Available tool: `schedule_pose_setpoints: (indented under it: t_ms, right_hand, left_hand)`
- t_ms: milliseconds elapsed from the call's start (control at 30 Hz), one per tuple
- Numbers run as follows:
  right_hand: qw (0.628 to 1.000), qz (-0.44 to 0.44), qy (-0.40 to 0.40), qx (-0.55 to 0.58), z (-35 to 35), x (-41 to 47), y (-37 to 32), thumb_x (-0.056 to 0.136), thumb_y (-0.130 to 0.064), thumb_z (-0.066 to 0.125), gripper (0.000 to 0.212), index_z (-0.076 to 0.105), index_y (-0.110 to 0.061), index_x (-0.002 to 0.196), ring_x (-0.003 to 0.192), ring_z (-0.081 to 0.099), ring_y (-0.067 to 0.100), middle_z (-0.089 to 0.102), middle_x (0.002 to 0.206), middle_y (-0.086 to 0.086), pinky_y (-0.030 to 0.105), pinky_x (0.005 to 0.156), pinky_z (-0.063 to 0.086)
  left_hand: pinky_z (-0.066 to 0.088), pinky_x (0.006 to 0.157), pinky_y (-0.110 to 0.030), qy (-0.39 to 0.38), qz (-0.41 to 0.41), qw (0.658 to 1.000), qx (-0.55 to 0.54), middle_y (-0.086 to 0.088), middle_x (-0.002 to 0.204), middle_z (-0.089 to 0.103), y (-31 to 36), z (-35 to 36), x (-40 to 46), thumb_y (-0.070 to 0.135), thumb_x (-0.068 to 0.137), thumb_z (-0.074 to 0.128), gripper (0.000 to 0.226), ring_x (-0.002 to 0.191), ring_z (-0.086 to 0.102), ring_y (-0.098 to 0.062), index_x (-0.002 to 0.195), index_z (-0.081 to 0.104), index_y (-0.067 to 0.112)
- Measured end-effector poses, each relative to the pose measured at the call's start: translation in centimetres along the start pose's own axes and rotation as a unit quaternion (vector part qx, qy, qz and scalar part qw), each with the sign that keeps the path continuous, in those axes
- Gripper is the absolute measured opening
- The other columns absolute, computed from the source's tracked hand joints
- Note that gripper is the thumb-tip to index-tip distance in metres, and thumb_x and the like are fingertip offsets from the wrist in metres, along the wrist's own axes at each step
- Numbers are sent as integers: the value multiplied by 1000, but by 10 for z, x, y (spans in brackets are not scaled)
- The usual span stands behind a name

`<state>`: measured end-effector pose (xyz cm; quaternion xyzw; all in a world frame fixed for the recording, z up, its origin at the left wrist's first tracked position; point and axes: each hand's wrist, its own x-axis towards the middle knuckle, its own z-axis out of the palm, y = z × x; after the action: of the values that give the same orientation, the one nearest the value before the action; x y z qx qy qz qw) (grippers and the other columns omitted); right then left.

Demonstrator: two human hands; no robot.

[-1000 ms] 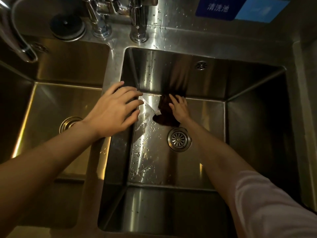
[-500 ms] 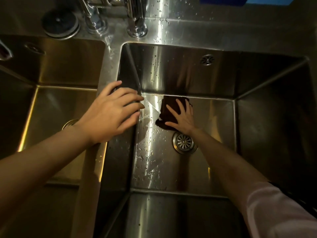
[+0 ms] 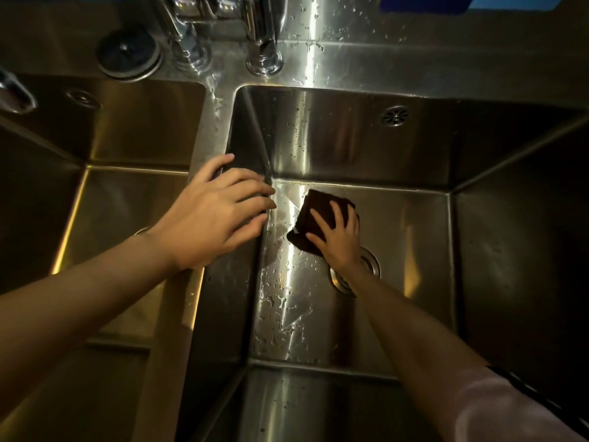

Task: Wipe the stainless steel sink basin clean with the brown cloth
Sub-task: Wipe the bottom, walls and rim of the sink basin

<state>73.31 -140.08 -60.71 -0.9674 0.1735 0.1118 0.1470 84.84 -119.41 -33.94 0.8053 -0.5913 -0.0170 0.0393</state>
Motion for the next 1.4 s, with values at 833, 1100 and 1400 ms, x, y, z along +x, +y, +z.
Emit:
schedule_pose_setpoints:
  t_ms: [833, 1100, 1400]
  right_hand:
    - [998, -49, 10, 32, 8, 21, -28, 95, -54, 38, 52, 36, -38, 145, 147, 9, 36, 23, 158, 1, 51, 119, 15]
    - [990, -139, -16, 34, -5, 56, -30, 100, -44, 38, 48, 32, -36, 147, 148, 3, 33, 18, 160, 1, 48, 121, 3]
    - [994, -74, 54, 63, 21, 6, -45, 97, -38, 50, 41, 49, -32, 138, 144, 21, 41, 35, 153, 6, 54, 117, 22]
  left_hand:
    - [22, 113, -47, -7, -7, 1000, -6, 3, 116, 67, -1, 0, 0, 31, 97, 42, 33, 120, 55, -20, 108, 71, 21]
    - [22, 112, -45, -1, -14, 1000, -3, 2, 96, 65, 0, -2, 0, 32, 96, 39, 36, 100, 60, -20, 100, 72, 19]
    - [22, 112, -46, -15, -19, 1000, -1, 1, 95, 65, 1, -4, 2, 33, 96, 38, 37, 100, 60, -21, 99, 72, 19]
